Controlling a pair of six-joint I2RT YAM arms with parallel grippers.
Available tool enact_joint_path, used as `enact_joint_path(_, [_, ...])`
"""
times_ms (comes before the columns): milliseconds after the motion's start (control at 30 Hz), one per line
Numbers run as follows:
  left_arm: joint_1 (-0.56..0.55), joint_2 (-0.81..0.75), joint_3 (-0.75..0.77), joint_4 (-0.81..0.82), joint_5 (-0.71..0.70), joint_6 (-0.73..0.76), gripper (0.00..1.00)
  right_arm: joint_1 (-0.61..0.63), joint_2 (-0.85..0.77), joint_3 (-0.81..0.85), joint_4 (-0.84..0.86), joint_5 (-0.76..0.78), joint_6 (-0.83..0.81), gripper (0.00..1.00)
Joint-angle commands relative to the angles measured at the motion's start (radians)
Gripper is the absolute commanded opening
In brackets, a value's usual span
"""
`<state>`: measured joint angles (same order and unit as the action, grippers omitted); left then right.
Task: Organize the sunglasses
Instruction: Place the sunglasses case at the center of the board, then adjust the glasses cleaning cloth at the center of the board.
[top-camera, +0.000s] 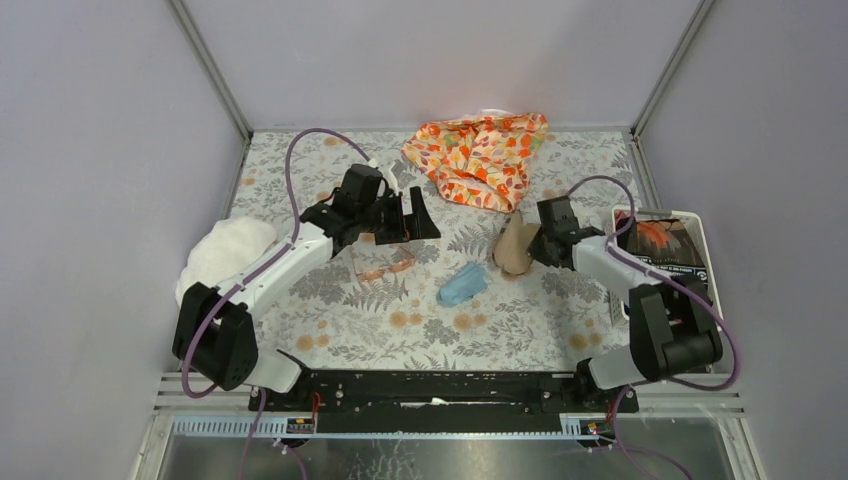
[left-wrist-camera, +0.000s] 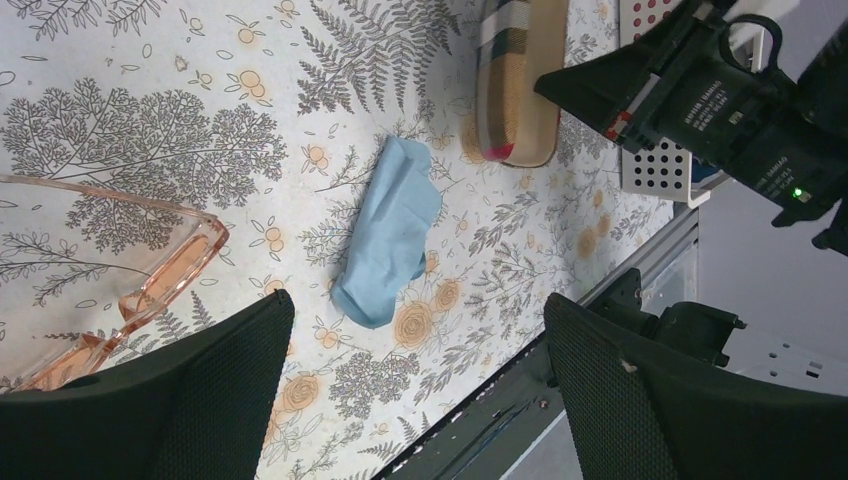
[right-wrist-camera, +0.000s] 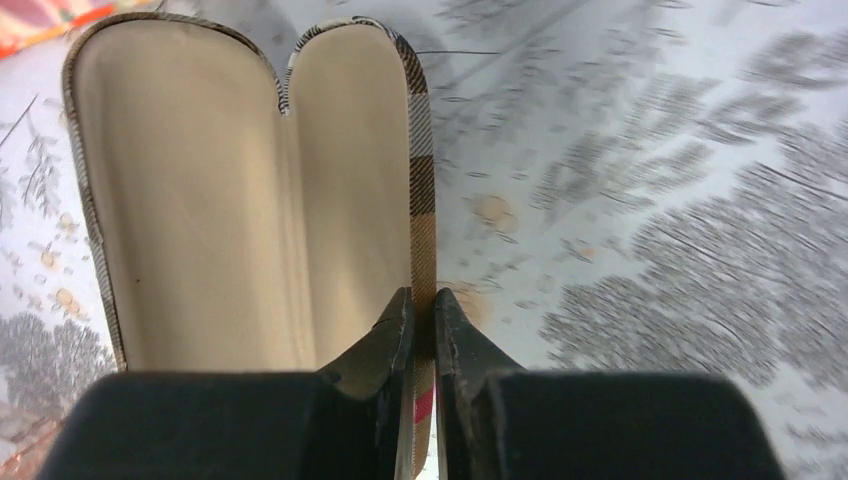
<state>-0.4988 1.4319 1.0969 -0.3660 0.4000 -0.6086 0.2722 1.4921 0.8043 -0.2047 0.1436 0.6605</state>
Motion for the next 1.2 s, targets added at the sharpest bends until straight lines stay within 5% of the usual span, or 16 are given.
enact_joint_path(0, [-0.013, 0.001, -0.01, 0.001, 0.019, 0.005, 0.99, 0.002, -0.167, -0.066, -0.109, 0.262, 0.22, 0.0])
enact_joint_path(100, [-0.036, 0.002, -0.003, -0.022, -0.009, 0.033, 0.99, 0.002, -0.227, -0.141, -0.115, 0.333, 0.385, 0.01])
enact_joint_path(267, [-0.154, 0.039, 0.046, -0.122, -0.182, 0.107, 0.99, 0.002, -0.174, -0.115, -0.168, 0.376, 0.453, 0.18])
enact_joint_path(300, [-0.164, 0.047, 0.049, -0.13, -0.197, 0.1, 0.99, 0.002, -0.161, -0.1, -0.178, 0.374, 0.447, 0.25])
enact_joint_path(400, [-0.168, 0.052, 0.033, -0.131, -0.211, 0.07, 0.99, 0.002, -0.168, -0.074, -0.189, 0.359, 0.406, 0.71])
enact_joint_path(467, [-0.169, 0.043, 0.022, -0.134, -0.223, 0.06, 0.99, 0.002, -0.214, -0.077, -0.167, 0.339, 0.365, 0.86])
enact_joint_path(800, [-0.17, -0.028, -0.075, -0.157, -0.326, 0.006, 0.97, 0.007, -0.524, -0.134, -0.033, 0.079, 0.102, 0.91])
enact_joint_path(1167, [-0.234, 0.024, -0.241, 0.02, -0.299, -0.207, 0.75, 0.026, -0.611, -0.22, -0.08, -0.03, 0.104, 0.93])
